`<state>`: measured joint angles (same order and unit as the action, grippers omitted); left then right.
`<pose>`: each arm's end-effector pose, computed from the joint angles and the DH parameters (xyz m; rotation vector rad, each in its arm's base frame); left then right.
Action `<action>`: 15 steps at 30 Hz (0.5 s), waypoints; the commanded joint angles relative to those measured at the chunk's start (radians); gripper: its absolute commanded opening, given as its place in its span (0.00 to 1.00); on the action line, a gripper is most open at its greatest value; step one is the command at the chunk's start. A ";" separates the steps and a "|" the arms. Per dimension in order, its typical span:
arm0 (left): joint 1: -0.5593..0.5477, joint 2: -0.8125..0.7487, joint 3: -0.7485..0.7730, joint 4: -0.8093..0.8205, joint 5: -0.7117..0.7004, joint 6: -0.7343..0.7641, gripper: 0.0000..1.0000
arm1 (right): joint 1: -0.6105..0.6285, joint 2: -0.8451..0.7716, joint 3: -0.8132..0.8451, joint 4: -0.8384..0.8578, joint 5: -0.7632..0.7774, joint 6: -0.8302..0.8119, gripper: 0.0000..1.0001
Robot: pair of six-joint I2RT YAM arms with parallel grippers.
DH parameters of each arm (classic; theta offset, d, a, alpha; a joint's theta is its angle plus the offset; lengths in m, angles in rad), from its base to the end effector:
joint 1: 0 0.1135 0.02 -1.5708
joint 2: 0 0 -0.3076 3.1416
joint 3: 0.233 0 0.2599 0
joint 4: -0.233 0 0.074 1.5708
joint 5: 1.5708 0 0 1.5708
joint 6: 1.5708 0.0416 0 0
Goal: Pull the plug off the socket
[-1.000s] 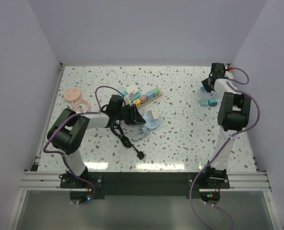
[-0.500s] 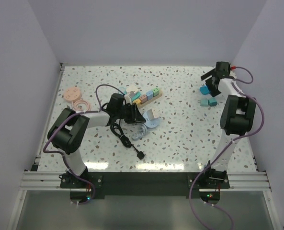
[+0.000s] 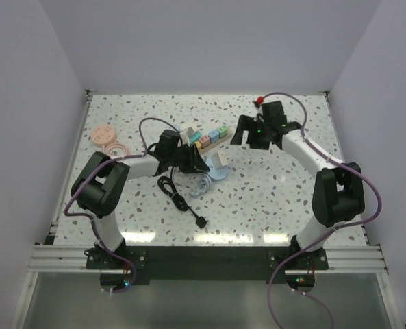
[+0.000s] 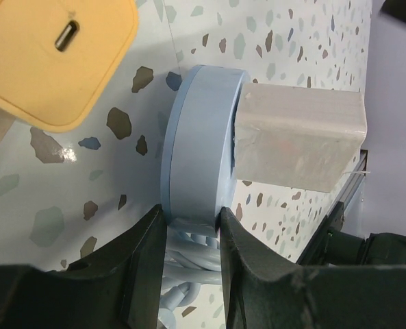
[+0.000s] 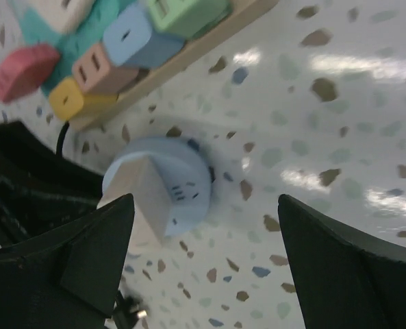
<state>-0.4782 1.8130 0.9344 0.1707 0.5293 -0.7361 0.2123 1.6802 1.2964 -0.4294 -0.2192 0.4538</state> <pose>0.3320 -0.1958 0.1843 -0.0119 2.4752 -1.1918 0.3786 0.0909 0.2970 0.1874 2.4295 0.5699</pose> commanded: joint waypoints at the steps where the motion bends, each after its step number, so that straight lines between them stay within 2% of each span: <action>1: 0.001 0.014 0.052 -0.010 0.011 0.030 0.00 | 0.103 -0.086 -0.065 0.050 -0.141 -0.197 0.89; 6: 0.001 0.023 0.058 -0.025 0.015 0.040 0.00 | 0.182 -0.122 -0.094 0.060 -0.108 -0.299 0.90; 15: -0.013 0.034 0.083 -0.036 0.021 0.037 0.00 | 0.265 0.004 0.021 -0.028 -0.086 -0.379 0.87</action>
<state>-0.4808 1.8378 0.9760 0.1368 0.5453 -0.7208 0.4450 1.6459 1.2510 -0.4374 -0.3061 0.1379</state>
